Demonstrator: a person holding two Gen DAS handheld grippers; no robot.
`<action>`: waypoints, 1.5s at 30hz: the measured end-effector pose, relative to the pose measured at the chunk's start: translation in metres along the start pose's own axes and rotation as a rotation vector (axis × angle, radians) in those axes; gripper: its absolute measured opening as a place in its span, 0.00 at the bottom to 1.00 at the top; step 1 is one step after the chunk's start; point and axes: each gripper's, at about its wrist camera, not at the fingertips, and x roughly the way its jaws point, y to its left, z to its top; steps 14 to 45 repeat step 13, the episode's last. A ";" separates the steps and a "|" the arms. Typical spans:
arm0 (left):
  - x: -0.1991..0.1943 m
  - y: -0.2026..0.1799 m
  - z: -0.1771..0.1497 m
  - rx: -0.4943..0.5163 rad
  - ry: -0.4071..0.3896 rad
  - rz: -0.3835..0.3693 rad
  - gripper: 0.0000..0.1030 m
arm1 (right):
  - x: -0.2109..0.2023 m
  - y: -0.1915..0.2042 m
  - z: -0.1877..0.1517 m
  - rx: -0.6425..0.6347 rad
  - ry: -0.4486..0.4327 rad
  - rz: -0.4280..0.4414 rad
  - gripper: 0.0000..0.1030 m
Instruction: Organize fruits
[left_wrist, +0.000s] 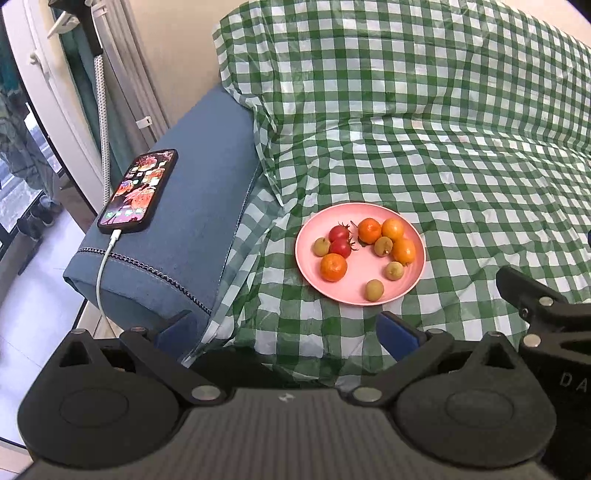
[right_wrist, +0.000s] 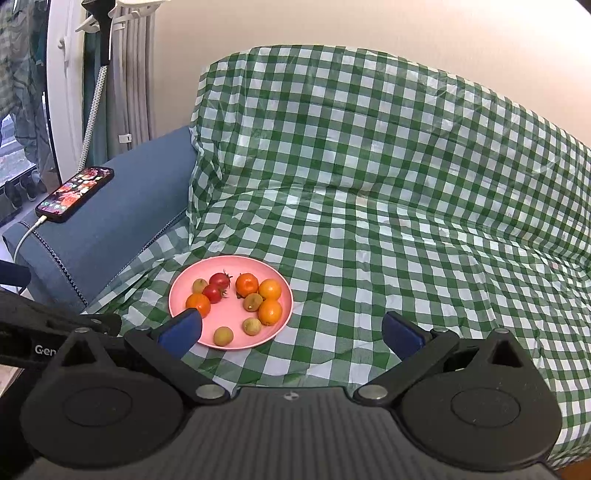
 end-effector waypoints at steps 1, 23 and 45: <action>0.000 0.000 0.000 0.004 -0.004 0.005 1.00 | 0.000 0.000 0.000 0.001 0.000 0.002 0.99; 0.000 -0.001 0.002 0.001 -0.008 0.018 1.00 | 0.002 0.000 -0.001 0.008 0.005 0.010 0.99; 0.000 -0.001 0.002 0.001 -0.008 0.018 1.00 | 0.002 0.000 -0.001 0.008 0.005 0.010 0.99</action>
